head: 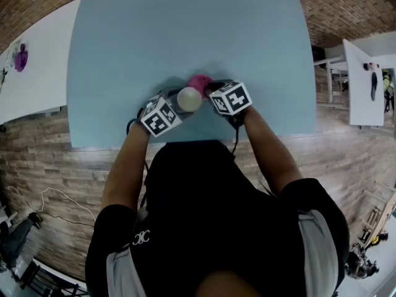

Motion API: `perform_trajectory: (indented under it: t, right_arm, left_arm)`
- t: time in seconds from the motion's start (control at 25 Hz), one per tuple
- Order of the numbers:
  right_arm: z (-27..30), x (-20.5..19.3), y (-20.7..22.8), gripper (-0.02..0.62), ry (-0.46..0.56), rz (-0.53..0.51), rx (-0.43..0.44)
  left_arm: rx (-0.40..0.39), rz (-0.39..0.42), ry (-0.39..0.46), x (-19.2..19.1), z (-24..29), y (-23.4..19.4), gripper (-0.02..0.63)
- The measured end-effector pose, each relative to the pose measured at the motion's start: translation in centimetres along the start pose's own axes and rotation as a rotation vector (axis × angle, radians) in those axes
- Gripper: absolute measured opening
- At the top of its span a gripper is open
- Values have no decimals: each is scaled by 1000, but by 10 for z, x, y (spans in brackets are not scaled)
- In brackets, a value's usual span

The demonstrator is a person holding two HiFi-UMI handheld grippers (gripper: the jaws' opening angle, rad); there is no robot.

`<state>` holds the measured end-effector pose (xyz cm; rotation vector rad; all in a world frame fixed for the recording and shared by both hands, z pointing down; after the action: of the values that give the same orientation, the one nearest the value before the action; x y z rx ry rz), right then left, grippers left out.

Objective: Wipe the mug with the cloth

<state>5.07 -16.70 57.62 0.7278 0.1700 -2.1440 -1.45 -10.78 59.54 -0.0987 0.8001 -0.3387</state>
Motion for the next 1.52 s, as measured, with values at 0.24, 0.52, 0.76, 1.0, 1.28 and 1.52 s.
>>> perform_trajectory:
  t: [0.24,0.52,0.76,1.0,1.28,1.52]
  right_arm:
    - [18,3,-4,35,-88,-20,214]
    - [28,17,-11,35,-162,-85,402]
    - [34,39,-28,35,-145,-156,452]
    - [32,35,-30,35,-158,-171,478]
    - [17,1,-19,35,-225,-305,425]
    - [1,-22,0,35,-181,-213,383]
  left_arm:
    - [11,-4,12,2,4,5,399]
    - [36,-22,35,3,4,6,399]
    - [41,-29,28,2,4,6,399]
    - [53,-40,33,-2,2,8,399]
    - [62,-61,23,-7,-1,8,399]
    - [75,-81,37,-8,-1,7,399]
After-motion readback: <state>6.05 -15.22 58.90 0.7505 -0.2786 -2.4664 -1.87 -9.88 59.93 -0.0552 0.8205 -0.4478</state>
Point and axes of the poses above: the fingertips, and each gripper's own axes: z forward along the fingers, y to its right, x out of its top, the point moved 2 cm from there along -z, backward along the fingers, and after that the axes turned 10 degrees about -x, right-handed, at the moved point
